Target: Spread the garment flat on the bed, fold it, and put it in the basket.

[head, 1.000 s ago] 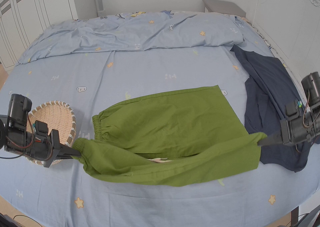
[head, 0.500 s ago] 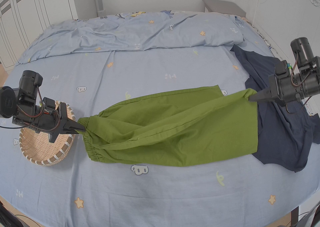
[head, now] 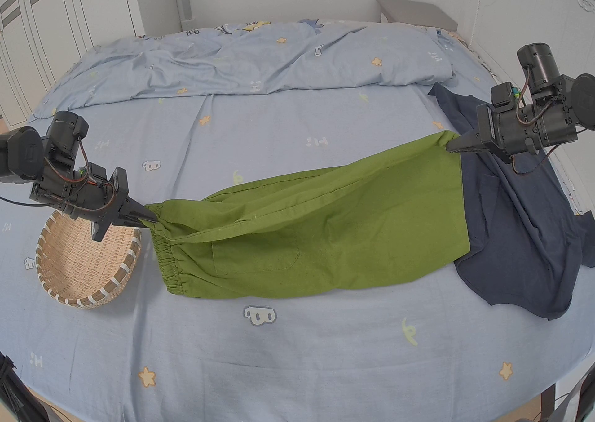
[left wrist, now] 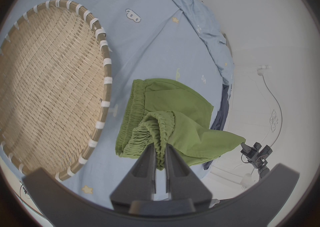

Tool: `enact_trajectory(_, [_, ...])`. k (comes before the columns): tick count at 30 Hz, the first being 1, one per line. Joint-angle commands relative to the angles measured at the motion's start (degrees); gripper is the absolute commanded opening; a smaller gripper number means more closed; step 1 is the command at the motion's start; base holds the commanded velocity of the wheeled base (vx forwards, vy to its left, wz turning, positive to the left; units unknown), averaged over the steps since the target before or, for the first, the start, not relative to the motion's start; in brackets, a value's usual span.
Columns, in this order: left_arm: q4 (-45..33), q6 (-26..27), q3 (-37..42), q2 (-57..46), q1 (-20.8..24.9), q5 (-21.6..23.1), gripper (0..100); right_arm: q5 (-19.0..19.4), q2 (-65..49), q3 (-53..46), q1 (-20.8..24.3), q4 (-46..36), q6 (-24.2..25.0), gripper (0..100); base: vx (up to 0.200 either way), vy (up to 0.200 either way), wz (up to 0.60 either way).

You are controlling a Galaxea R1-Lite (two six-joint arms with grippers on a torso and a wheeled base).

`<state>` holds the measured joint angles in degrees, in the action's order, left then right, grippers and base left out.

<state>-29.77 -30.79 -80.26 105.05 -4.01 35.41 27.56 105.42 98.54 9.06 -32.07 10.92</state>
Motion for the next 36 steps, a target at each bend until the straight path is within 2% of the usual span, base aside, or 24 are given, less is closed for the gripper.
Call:
enact_trajectory(1, [-0.3, -0.1, -3.1, 3.9, -0.2, -0.1, 0, -1.2, 3.5, 1.7, 0.1, 0.7, 0.1, 0, 0.0, 0.0, 0.0])
enact_trajectory(7, [-0.3, -0.1, -4.6, 5.1, -0.1, 0.0, 0, -1.1, 5.6, 3.4, -0.1, 0.9, 0.1, 0, 0.0, 0.0, 0.0])
enact_trajectory(18, [-0.1, -0.1, -6.0, 6.5, -0.1, 0.0, 0, -0.9, 11.0, 5.4, -1.9, 8.2, 0.2, 0, 0.0, 0.0, 0.0])
enact_trajectory(26, [0.4, -1.6, -7.5, 7.7, -0.6, 0.0, 0, -0.8, 14.3, 6.1, -2.6, 13.9, 2.3, 0, 0.0, 0.0, 0.0])
enact_trajectory(36, [1.0, -1.6, -8.8, 9.7, -0.1, 0.0, 0, -0.8, 16.0, 6.1, -3.2, 14.1, 2.3, 0, 0.0, 0.0, 0.0])
